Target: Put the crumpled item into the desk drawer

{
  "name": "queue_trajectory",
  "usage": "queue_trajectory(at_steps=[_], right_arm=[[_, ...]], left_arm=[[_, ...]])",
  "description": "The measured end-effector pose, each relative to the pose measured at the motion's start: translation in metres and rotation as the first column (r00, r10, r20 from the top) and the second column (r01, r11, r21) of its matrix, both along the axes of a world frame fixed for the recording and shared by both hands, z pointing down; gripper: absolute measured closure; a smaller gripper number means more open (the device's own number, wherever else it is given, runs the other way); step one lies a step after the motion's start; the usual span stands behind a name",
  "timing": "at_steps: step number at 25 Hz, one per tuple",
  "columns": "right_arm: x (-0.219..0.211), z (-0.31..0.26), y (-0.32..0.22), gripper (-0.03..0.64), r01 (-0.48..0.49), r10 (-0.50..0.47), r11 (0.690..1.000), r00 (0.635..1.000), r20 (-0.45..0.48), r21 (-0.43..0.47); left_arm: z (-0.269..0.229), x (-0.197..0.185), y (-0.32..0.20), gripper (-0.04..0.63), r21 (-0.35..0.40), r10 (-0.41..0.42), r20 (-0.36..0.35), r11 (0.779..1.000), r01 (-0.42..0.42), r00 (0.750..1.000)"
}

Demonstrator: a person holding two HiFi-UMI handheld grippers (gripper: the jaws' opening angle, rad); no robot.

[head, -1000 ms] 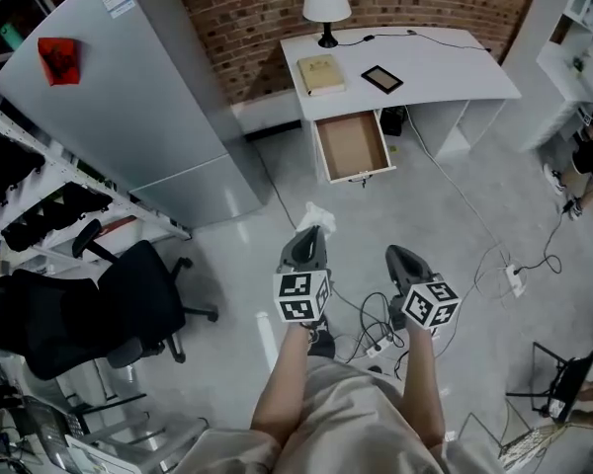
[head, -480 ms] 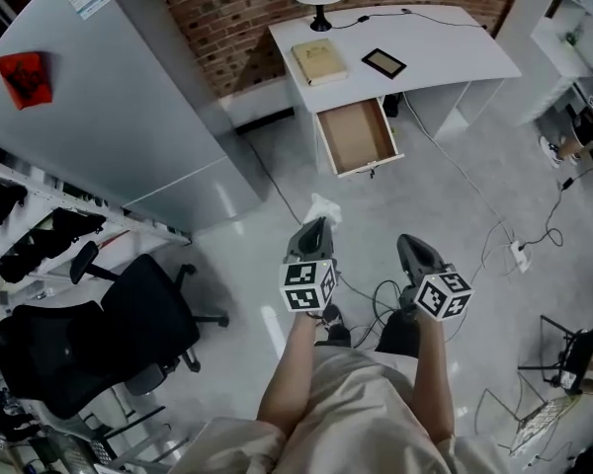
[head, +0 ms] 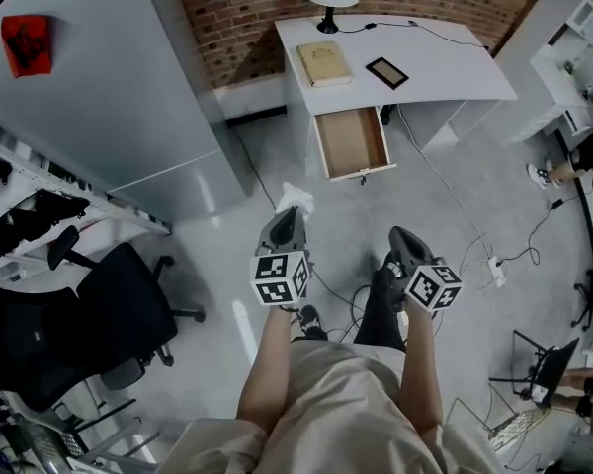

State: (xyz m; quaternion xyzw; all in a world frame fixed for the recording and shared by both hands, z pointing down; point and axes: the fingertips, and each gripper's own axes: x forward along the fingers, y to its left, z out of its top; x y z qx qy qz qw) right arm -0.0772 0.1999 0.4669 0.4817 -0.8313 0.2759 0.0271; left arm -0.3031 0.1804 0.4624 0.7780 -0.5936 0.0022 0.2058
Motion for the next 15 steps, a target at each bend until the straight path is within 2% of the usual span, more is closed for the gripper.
queue_trajectory(at_steps=[3,7,10,11,15], right_arm=[[0.004,-0.01,-0.018,0.592,-0.038,0.035,0.999,0.992,0.121,0.018],[-0.01,-0.009,-0.047,0.591,0.004,-0.008,1.0,0.99,0.143,0.027],[-0.023,-0.004,-0.072,0.592,0.019,-0.022,1.0,0.966,0.258,0.014],[-0.026,-0.001,-0.079,0.592,0.031,-0.032,0.999,0.962,0.271,0.008],[-0.027,0.01,-0.104,0.591,0.113,-0.107,0.993,0.969,0.223,-0.017]], left_arm=[[0.0,-0.014,-0.004,0.578,0.001,-0.044,0.005,0.999,0.044,0.999],[0.001,-0.036,-0.013,0.578,-0.004,-0.095,0.017,0.995,0.095,0.995],[0.007,-0.048,-0.021,0.578,-0.022,-0.126,0.024,0.992,0.127,0.992],[0.008,-0.049,-0.025,0.578,-0.026,-0.136,0.031,0.99,0.137,0.99],[0.007,-0.035,-0.05,0.578,-0.03,-0.153,0.057,0.987,0.155,0.987]])
